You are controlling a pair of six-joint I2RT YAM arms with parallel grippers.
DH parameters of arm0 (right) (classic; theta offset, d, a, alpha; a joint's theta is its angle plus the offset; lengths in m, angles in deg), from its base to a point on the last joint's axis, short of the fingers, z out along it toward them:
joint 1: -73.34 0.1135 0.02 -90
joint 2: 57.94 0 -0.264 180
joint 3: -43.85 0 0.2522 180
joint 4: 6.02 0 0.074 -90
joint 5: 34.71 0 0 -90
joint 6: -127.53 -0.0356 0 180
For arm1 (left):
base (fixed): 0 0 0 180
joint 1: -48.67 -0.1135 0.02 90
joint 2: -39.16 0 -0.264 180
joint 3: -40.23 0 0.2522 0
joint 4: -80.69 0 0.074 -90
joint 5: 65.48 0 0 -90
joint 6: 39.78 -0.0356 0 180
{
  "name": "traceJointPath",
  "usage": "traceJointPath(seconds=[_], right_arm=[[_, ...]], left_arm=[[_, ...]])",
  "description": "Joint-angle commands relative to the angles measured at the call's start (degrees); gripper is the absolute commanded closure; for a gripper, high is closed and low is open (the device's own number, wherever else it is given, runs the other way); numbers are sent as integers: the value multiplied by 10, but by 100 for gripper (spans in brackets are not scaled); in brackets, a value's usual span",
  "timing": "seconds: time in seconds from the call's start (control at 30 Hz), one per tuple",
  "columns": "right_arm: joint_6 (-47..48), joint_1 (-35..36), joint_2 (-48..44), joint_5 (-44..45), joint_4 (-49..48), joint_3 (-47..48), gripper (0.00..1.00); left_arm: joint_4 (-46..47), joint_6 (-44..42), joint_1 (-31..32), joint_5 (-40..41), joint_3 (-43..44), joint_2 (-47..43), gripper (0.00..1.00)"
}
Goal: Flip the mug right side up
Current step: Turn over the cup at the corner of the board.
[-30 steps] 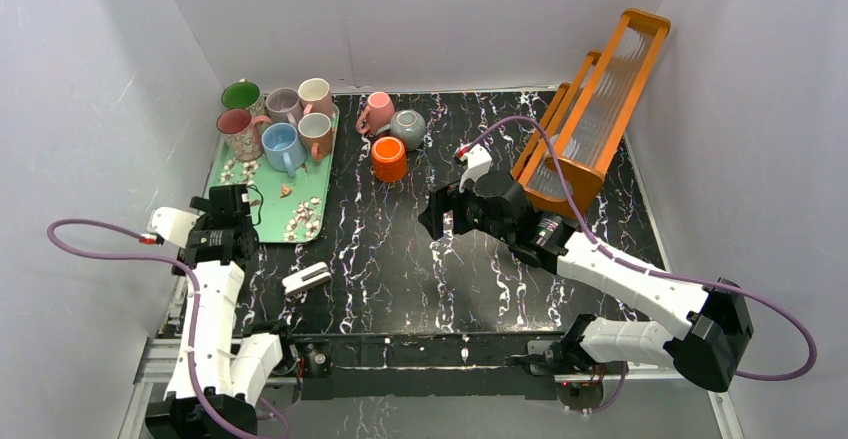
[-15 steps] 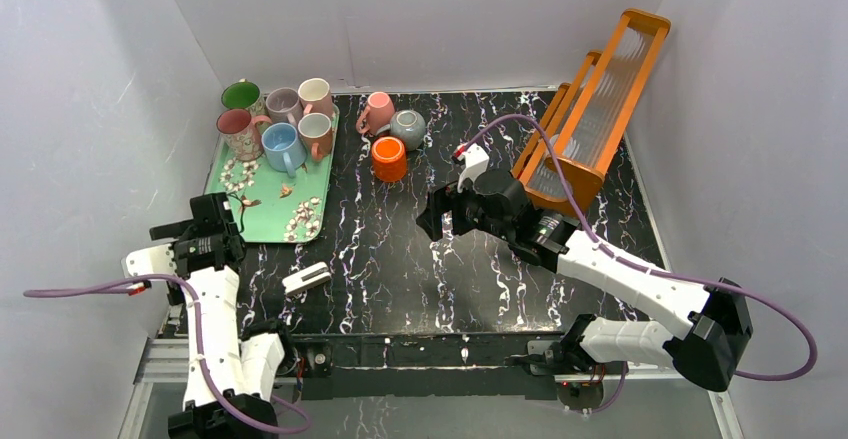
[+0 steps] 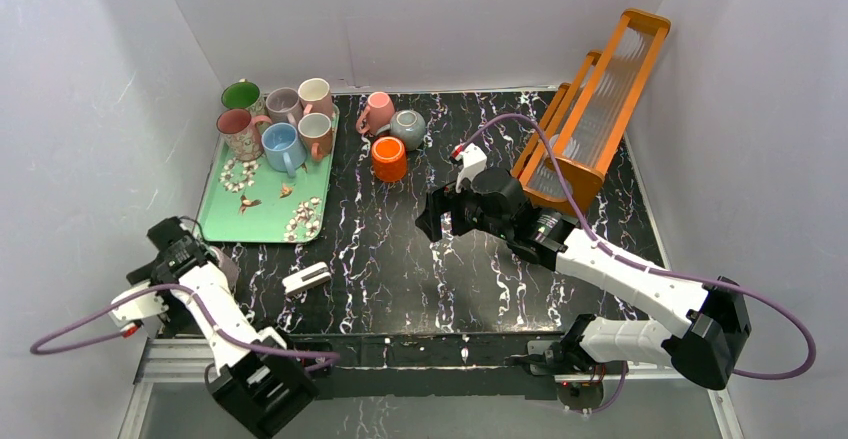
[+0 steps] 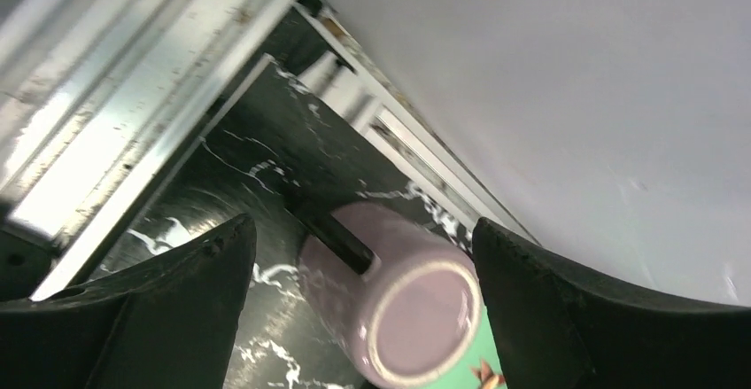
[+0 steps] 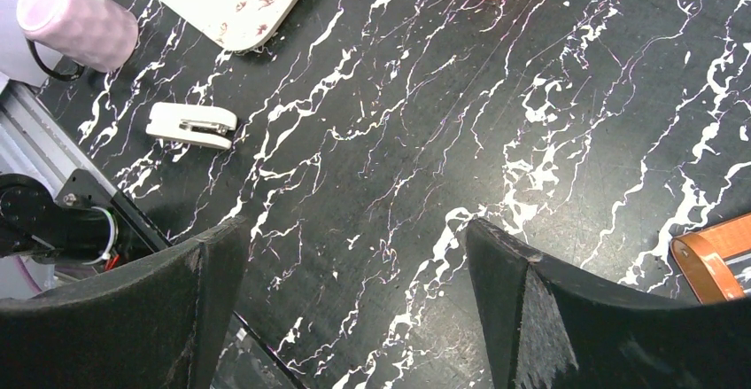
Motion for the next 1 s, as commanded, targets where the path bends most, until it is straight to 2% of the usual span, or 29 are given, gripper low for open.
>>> traceJointPath(seconds=[0.0, 0.17, 0.57, 0.73, 0.97], right_arm=[[0, 2, -6, -3, -9, 25, 1], [-4, 2, 1, -14, -16, 22, 1], [-5, 2, 13, -23, -16, 38, 1], [-5, 2, 30, -31, -17, 50, 1], [-7, 2, 36, -33, -20, 53, 1]], left_arm=[[16, -37, -68, -79, -15, 20, 12], [39, -9, -83, -114, -47, 19, 14], [100, 18, -112, -170, -64, 102, 31], [130, 34, -114, -223, -90, 136, 40], [149, 28, -116, -238, -91, 164, 59]])
